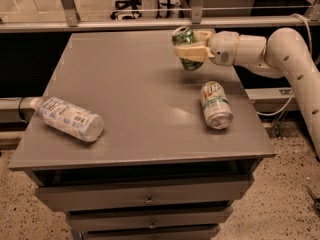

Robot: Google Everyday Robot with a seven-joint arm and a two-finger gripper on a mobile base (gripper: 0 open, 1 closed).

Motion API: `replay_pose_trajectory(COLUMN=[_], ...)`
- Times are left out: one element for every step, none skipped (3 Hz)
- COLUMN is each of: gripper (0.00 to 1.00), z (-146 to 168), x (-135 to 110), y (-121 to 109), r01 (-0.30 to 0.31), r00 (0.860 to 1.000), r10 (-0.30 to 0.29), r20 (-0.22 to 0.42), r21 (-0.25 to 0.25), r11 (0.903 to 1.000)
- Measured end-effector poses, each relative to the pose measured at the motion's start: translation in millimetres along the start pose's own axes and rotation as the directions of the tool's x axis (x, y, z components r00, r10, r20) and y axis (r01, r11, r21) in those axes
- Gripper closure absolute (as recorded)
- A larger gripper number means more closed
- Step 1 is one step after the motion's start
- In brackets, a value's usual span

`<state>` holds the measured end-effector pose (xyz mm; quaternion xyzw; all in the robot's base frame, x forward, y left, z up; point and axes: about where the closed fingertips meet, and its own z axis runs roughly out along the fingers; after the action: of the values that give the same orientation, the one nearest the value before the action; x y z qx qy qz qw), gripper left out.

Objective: Place green can upright

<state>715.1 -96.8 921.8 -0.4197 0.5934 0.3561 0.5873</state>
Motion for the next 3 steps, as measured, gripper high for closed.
replay_pose_trajectory(gripper=[1.0,1.0,1.0], z=[-11,-29,-47], x=[1,3,11], y=[-11,-30,-48], r01=[0.013,0.034,0.016], r00=[1.0,0.999,0.998], r10=[-0.013,-0.034,-0.017], r20=[0.012,0.022,0.057], r21=[0.011,0.026,0.018], r11=[0.9999,0.9991,0.9997])
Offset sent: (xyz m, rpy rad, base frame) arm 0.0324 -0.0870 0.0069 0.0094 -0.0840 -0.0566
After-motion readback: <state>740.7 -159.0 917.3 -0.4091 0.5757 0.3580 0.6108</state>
